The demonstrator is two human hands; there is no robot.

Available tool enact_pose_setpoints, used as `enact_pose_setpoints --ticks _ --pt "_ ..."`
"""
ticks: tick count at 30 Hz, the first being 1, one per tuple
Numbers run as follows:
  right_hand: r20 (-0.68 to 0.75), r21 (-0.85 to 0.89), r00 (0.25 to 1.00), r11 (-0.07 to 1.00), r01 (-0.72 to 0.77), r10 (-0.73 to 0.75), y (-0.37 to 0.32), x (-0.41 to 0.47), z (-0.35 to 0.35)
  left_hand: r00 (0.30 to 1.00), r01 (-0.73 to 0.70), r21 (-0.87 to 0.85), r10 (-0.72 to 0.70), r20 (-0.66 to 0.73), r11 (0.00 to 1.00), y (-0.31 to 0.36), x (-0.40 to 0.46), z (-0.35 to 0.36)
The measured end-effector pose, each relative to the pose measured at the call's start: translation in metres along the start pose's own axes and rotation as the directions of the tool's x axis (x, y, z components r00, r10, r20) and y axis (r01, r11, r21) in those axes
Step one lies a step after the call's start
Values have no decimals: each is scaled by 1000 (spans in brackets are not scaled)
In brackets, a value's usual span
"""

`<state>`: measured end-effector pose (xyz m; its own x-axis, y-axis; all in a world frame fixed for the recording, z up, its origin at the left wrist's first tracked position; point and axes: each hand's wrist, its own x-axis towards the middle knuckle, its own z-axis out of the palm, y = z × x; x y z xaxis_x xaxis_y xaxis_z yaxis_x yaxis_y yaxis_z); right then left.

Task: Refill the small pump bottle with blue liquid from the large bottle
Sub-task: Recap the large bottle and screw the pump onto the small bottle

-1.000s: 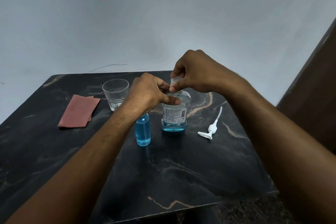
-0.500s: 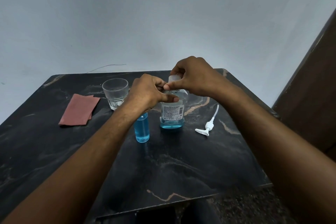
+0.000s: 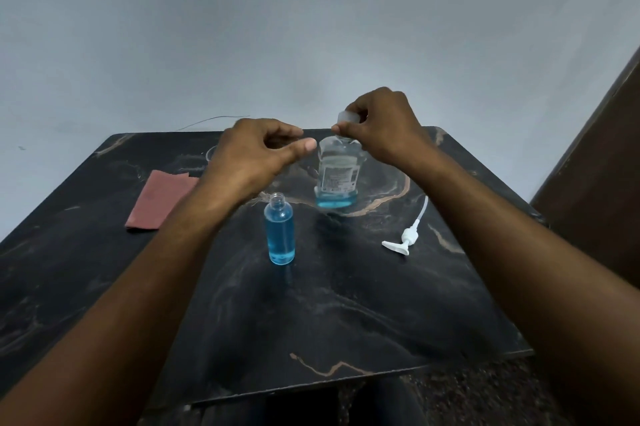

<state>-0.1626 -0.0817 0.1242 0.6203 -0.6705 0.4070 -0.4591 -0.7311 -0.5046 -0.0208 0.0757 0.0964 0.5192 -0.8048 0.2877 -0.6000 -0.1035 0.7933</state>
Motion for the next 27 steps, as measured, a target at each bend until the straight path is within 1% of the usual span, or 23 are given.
enact_pose_setpoints --ticks 3,6,9,13,18,24,27 --pt "-11 -20 1000 1000 -16 16 1 16 8 996 23 -58 -28 -83 998 -16 -5 -6" --pt "-18 -44 998 997 -59 58 4 29 20 990 30 -68 -39 -132 997 -33 -10 -7" --pt "-26 -78 997 994 -75 73 6 38 30 981 49 -123 -71 -180 991 -45 -15 -6" --pt "-38 -153 998 986 -63 58 9 46 38 981 48 -187 -81 -178 981 -55 -20 -2" --pt "-22 -154 997 985 -75 72 9 50 39 984 12 -267 -59 -167 964 -58 -27 4" --pt "4 -173 997 982 -74 76 10 51 35 987 42 -256 -80 -142 966 -60 -38 10" --pt "-57 -135 996 988 -69 62 11 47 28 987 48 -252 -85 -137 966 -61 -41 10"
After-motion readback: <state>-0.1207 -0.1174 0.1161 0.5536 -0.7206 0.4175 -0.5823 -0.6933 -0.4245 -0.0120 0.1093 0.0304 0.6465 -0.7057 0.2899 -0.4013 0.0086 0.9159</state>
